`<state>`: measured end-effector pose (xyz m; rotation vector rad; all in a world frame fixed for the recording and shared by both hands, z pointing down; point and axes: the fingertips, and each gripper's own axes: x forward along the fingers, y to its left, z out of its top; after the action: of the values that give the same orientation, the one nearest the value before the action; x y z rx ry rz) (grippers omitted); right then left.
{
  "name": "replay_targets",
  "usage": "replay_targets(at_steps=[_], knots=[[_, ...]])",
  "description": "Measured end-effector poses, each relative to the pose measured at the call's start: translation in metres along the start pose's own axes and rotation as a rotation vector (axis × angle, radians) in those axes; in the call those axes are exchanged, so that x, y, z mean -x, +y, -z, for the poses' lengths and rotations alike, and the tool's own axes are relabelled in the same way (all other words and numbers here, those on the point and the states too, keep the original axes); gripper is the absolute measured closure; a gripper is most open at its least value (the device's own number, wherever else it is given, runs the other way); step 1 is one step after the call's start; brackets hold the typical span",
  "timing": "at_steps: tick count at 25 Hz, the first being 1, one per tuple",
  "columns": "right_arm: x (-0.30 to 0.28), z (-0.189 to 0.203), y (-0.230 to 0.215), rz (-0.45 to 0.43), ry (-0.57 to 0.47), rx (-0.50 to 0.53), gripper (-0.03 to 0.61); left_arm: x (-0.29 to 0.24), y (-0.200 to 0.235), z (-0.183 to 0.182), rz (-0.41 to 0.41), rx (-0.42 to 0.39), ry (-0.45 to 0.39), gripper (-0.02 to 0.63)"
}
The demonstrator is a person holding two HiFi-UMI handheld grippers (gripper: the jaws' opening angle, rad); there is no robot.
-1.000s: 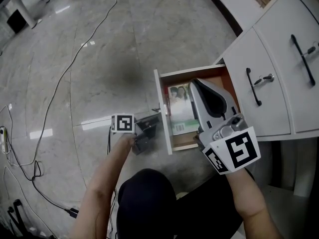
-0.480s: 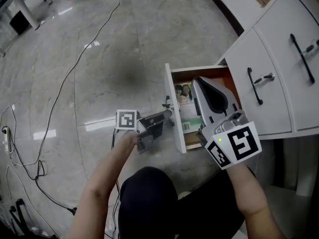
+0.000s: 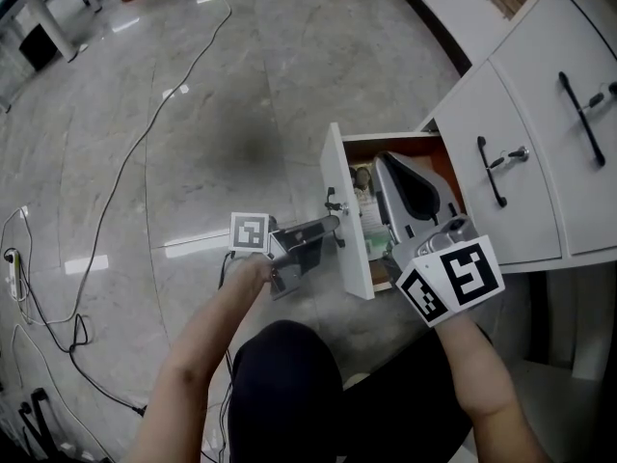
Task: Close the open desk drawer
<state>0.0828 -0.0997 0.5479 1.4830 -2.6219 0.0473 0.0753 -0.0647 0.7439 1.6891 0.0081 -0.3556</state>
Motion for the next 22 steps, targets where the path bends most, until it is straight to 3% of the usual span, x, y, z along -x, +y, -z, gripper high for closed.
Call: replay_targets(at_steps=[3, 7, 12, 22], knots=[[0.002, -0.001, -0.005, 0.013, 0.003, -0.001, 0.565, -0.008, -0.002, 0.000, 0.025, 0.018, -0.024, 0.586], [0.007, 0.005, -0.010, 0.034, 0.016, 0.006, 0.565, -0.031, 0.004, 0.007, 0.011, -0.002, 0.012, 0.586], [0.024, 0.011, -0.027, 0.089, 0.031, 0.012, 0.565, -0.056, 0.010, 0.009, 0.026, 0.036, -0.032, 0.588], [0.062, 0.026, -0.059, 0.197, 0.078, 0.027, 0.565, -0.063, 0.010, 0.010, 0.025, 0.053, -0.059, 0.589]])
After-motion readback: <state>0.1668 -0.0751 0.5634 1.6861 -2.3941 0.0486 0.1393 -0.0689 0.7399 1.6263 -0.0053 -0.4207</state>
